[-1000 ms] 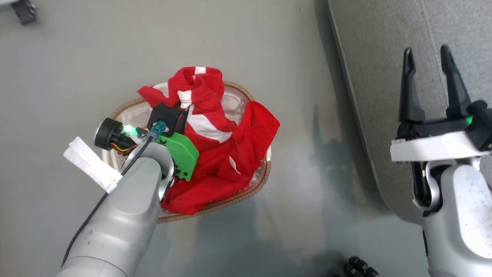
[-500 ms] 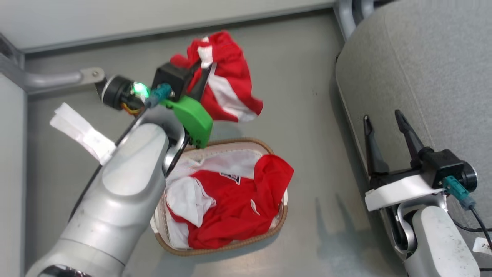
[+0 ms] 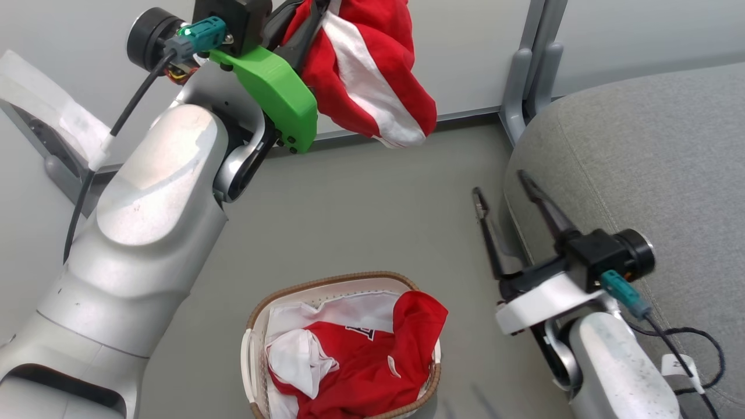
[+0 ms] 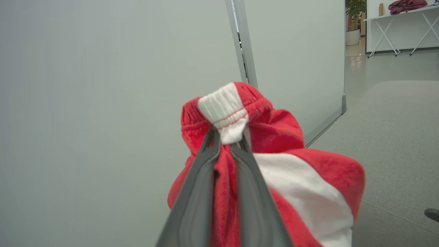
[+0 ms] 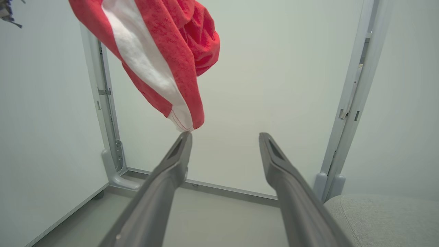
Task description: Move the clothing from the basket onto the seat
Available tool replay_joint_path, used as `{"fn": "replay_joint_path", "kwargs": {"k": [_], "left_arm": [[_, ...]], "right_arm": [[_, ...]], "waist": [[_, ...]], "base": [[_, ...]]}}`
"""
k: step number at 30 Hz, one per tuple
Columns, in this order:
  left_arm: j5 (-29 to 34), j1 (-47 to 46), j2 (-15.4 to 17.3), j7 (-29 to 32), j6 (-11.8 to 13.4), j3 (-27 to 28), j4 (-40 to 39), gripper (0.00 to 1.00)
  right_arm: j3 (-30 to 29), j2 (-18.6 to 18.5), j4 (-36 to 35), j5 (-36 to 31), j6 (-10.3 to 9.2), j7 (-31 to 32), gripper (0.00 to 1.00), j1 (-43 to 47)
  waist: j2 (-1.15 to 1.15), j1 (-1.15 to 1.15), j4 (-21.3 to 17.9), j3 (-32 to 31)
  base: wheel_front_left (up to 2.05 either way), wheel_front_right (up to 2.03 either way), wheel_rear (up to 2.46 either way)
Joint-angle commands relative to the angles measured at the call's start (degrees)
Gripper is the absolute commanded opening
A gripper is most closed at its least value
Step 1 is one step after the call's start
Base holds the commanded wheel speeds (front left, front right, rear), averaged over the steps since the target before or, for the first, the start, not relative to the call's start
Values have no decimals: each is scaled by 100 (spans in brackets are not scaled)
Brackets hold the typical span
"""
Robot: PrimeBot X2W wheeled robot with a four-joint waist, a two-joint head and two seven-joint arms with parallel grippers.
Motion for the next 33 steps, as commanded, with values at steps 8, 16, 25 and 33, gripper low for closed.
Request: {"fn": "replay_joint_path", "kwargs": {"k": [8,16,25,33], "left_arm": [[-262,219,-73,115,-10,-165,-232,0],[-325,376,-140,167,-10,-322,-350,0],[-423,492,-183,215,0,-397,-549,0],[-542,711,-165,230,66,-434,-704,0]], "right_arm": [[748,-23,220,-223,-4,-28,100,-648],[935,-21,787,-591,-4,-28,100,-1330],[1783,-20,1748,-337,-5,-28,100,-2008],[2231,-21,2199,143,-5,-28,0,-2485]], "waist": [[0,1,-21,-52],[0,1,118,-22],[0,1,237,1],[0,1,288,24]], "base": [[0,0,0],[0,0,0],[0,0,0],[0,0,0]]}}
